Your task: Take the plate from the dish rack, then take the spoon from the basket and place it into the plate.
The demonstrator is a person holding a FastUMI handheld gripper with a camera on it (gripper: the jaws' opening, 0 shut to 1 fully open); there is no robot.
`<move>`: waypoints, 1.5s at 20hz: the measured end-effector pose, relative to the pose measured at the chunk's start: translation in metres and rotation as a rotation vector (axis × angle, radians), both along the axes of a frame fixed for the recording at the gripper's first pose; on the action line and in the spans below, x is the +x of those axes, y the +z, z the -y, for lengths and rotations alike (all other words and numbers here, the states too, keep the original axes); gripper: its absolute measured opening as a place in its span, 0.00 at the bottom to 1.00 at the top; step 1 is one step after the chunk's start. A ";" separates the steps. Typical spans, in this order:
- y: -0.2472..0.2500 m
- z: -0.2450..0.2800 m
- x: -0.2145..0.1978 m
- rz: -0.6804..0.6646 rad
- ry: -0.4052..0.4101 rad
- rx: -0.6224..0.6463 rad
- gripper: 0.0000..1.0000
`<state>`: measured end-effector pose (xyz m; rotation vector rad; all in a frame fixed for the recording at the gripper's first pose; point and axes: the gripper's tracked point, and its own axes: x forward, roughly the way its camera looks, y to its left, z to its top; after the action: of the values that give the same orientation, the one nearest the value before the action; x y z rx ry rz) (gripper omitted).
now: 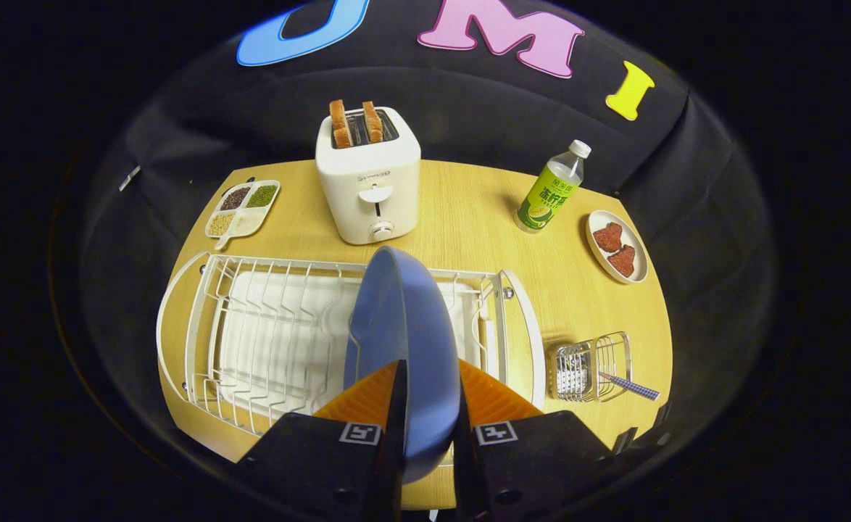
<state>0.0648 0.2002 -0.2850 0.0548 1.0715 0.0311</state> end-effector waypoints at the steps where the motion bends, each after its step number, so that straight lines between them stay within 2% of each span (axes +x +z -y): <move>1: 0.003 -0.001 0.001 0.006 0.000 -0.010 0.32; 6: 0.028 0.019 0.013 0.083 -0.013 -0.048 0.29; 11: 0.060 0.035 0.006 0.141 -0.052 0.139 0.30; 13: 0.074 0.041 -0.006 0.168 -0.034 0.227 0.29; 16: 0.091 0.062 -0.036 0.191 -0.004 0.328 0.29; 21: 0.088 0.120 -0.100 0.183 0.014 0.393 0.29; 26: 0.048 0.178 -0.172 0.087 -0.025 0.443 0.29; 30: -0.002 0.196 -0.214 0.001 -0.088 0.529 0.29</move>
<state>-0.1491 0.0039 -0.2866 0.5786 1.0354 0.2349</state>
